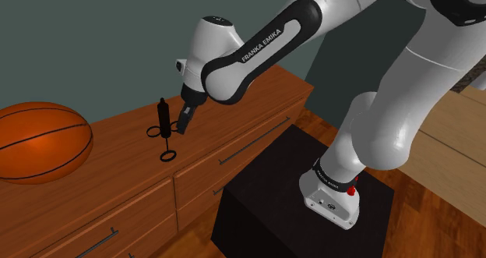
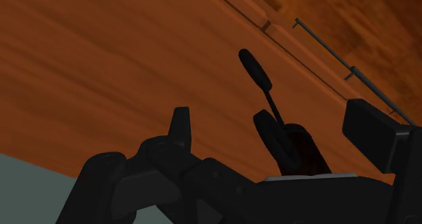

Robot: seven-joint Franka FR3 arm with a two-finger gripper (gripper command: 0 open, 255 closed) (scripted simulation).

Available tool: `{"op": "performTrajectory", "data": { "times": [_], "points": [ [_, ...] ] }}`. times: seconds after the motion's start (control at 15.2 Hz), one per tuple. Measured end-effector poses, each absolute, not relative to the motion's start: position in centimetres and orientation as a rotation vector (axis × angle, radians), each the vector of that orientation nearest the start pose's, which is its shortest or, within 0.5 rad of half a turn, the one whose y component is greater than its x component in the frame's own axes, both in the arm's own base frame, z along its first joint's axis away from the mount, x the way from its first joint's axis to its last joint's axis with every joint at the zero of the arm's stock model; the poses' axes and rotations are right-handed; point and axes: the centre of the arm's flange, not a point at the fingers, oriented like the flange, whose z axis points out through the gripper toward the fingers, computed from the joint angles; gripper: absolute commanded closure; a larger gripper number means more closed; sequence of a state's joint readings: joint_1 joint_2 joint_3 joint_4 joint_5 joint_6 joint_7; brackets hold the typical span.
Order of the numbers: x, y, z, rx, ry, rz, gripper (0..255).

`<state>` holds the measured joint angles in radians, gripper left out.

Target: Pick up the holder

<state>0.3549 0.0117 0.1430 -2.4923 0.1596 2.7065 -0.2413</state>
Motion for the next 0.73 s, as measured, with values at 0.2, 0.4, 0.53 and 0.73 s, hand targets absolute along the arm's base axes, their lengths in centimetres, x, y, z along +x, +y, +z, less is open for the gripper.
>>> {"op": "performTrajectory", "data": {
  "times": [0.2,0.4,0.53,0.73],
  "points": [
    [43.1,22.78,29.73,-2.884,-0.894,-0.288,255],
    [43.1,22.76,29.71,-2.884,-0.894,-0.29,255],
    [43.1,22.76,29.71,-2.884,-0.894,-0.29,255],
    [43.13,22.81,29.74,-2.884,-0.894,-0.29,255]
  ]
}}
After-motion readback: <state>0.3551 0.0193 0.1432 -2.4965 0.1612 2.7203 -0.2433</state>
